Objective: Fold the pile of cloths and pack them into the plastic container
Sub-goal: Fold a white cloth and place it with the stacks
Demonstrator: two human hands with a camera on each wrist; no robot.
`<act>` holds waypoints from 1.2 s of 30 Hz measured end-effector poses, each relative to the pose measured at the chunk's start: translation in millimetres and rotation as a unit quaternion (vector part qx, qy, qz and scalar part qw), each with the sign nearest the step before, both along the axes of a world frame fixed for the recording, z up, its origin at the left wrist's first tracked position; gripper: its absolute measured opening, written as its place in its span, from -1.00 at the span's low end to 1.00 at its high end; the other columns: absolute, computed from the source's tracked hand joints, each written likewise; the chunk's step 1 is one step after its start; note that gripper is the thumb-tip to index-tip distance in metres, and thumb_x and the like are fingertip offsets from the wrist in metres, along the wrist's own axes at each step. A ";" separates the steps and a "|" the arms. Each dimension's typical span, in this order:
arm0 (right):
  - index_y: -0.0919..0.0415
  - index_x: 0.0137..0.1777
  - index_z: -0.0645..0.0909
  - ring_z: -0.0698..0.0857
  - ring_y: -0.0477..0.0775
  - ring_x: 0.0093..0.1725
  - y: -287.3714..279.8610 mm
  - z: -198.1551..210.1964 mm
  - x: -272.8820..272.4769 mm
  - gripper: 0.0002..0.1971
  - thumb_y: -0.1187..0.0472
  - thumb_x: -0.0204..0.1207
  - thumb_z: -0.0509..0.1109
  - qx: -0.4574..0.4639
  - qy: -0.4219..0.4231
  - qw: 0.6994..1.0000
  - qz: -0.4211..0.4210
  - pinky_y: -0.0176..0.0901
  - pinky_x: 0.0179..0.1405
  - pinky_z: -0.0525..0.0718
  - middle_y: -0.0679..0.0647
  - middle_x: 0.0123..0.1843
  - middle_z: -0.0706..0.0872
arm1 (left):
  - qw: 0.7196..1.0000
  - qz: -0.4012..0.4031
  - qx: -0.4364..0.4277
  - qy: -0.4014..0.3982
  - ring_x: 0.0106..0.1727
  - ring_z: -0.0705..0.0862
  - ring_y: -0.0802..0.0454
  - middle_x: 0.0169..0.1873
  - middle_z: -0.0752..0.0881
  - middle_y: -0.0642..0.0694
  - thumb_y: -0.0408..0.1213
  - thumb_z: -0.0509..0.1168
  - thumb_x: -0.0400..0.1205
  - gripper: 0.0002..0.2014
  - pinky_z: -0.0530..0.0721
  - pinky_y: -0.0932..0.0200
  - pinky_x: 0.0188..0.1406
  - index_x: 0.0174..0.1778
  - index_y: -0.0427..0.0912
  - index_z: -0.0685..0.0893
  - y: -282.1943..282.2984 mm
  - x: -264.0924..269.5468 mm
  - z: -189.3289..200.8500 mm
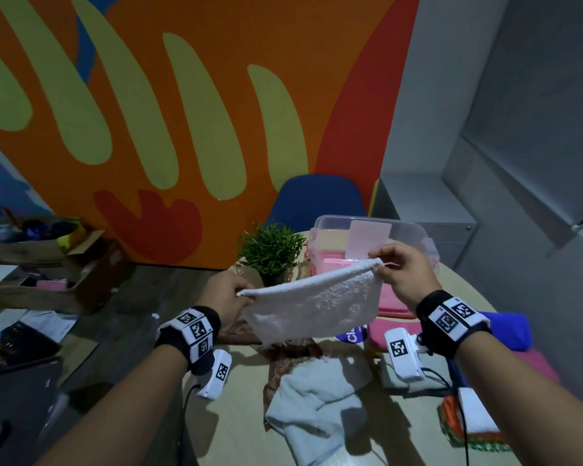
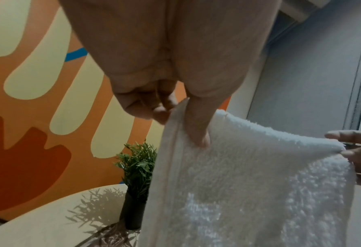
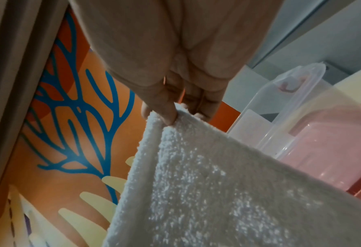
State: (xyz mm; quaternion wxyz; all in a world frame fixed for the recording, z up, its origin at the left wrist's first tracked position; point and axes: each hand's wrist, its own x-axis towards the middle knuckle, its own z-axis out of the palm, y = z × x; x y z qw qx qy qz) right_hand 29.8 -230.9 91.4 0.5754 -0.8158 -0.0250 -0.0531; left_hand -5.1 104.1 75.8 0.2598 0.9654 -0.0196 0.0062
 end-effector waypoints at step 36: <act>0.39 -0.17 0.65 0.82 -0.08 -0.03 -15.9 -25.3 -17.4 -0.88 0.57 0.43 0.50 0.047 0.020 0.997 0.055 -0.27 0.00 0.75 0.08 -0.08 0.84 | 0.984 0.030 -0.171 -0.045 0.15 0.67 -0.01 0.02 0.78 0.00 -0.52 0.35 0.57 -0.74 0.66 -0.04 0.10 -0.32 -0.06 0.67 14.2 -0.8 -7.3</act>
